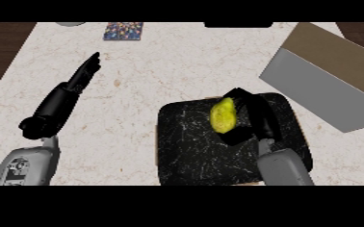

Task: Pick the pear from the tray and place it in the cardboard box

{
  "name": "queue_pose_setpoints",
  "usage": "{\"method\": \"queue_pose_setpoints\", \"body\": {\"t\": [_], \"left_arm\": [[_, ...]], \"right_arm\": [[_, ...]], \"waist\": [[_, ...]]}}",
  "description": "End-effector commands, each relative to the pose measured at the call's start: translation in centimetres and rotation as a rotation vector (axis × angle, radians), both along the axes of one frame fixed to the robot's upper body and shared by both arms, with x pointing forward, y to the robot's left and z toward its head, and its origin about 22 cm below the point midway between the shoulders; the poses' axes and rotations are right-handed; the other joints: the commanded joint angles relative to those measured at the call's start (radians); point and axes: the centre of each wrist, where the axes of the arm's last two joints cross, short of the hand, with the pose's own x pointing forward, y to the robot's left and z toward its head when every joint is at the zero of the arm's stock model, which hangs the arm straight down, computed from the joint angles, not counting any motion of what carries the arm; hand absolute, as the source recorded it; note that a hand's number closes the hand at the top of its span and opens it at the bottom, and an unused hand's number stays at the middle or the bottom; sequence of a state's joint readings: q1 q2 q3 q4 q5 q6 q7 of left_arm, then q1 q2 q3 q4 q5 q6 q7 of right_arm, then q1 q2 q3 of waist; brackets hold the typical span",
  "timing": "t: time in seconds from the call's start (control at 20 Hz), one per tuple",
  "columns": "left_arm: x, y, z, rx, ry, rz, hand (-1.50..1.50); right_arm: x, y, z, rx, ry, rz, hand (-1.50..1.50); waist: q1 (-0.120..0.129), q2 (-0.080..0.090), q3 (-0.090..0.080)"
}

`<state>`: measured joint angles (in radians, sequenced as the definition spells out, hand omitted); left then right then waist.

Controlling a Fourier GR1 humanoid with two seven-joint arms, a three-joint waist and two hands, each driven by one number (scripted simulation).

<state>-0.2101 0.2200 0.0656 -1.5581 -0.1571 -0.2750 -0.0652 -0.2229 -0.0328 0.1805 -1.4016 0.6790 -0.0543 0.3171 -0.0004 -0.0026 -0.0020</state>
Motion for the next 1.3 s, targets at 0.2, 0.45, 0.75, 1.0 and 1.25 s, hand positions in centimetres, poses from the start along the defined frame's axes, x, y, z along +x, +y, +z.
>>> {"method": "queue_pose_setpoints", "body": {"t": [0.2, 0.45, 0.75, 1.0, 1.25], "left_arm": [[0.0, -1.5, -0.2, 0.005, 0.009, -0.021, 0.0], [1.5, -1.0, 0.6, 0.016, 0.009, -0.002, 0.0], [0.2, 0.4, 0.1, 0.005, -0.007, 0.009, 0.0], [0.6, -1.2, 0.5, -0.012, 0.018, 0.015, 0.0], [0.3, -0.6, 1.4, -0.001, -0.003, 0.007, 0.0]], "right_arm": [[0.2, 2.8, 2.2, -0.338, -0.181, 0.395, 1.5], [0.4, 6.0, 5.3, -0.524, -0.354, 0.659, 1.5], [-2.2, 6.3, 12.8, -0.556, -0.527, 0.611, 1.5], [-2.0, 4.2, 17.0, -0.43, -0.566, 0.309, 1.5], [0.9, 1.3, 18.5, -0.348, -0.532, 0.034, 1.5]], "waist": [[0.017, 0.002, 0.0], [0.0, 0.003, 0.001], [-0.006, -0.002, 0.001], [-0.014, -0.003, 0.002], [0.0, 0.001, 0.002]]}}
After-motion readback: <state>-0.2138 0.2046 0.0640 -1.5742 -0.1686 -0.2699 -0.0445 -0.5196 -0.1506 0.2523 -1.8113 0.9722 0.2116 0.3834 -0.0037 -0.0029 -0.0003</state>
